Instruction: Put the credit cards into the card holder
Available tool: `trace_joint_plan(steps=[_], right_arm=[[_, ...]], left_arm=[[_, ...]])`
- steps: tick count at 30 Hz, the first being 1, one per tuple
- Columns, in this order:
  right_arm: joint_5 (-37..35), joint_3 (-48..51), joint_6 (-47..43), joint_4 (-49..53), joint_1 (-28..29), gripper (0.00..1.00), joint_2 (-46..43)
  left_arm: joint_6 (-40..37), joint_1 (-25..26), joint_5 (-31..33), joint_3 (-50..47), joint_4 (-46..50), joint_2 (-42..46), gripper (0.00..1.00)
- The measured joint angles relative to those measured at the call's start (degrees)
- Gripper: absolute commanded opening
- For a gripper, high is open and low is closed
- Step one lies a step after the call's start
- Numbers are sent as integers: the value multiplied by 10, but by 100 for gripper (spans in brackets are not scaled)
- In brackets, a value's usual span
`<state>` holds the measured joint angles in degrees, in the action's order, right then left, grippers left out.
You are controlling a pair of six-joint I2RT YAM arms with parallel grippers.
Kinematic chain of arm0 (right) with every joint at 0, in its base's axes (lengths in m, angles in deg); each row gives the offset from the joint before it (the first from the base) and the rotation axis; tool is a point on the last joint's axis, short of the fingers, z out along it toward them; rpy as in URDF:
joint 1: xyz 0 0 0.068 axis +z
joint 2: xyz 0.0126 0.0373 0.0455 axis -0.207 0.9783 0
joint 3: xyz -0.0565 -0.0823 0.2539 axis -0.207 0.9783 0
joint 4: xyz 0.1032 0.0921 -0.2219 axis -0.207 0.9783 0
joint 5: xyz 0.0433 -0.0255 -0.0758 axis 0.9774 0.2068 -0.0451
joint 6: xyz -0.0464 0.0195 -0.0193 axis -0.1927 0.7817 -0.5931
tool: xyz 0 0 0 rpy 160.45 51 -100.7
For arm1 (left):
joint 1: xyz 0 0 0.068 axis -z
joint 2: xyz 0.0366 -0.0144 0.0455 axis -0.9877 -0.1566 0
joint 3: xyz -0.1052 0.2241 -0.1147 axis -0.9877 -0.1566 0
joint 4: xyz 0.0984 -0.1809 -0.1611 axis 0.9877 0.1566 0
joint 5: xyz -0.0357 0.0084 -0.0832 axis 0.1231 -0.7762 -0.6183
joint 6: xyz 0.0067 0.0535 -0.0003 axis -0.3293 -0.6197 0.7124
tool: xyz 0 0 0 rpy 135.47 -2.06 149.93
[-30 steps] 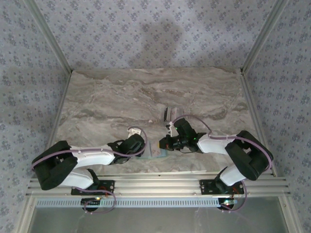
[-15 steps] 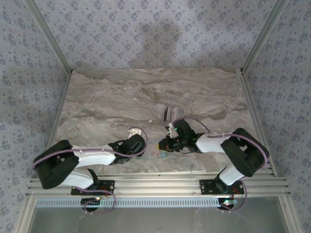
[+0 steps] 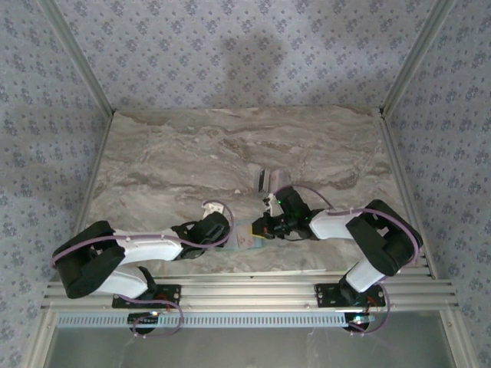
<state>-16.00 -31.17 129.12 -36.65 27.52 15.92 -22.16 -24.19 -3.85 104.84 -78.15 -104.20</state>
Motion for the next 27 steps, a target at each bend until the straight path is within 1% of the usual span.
trace_joint_plan(steps=[15,27], right_arm=[[0,-1,-1,8,0,0,2],[8,-29,-7,14,0,0,34]], left_arm=[[0,0,3,0,-7,-4,47],[0,0,3,0,-7,-4,47]])
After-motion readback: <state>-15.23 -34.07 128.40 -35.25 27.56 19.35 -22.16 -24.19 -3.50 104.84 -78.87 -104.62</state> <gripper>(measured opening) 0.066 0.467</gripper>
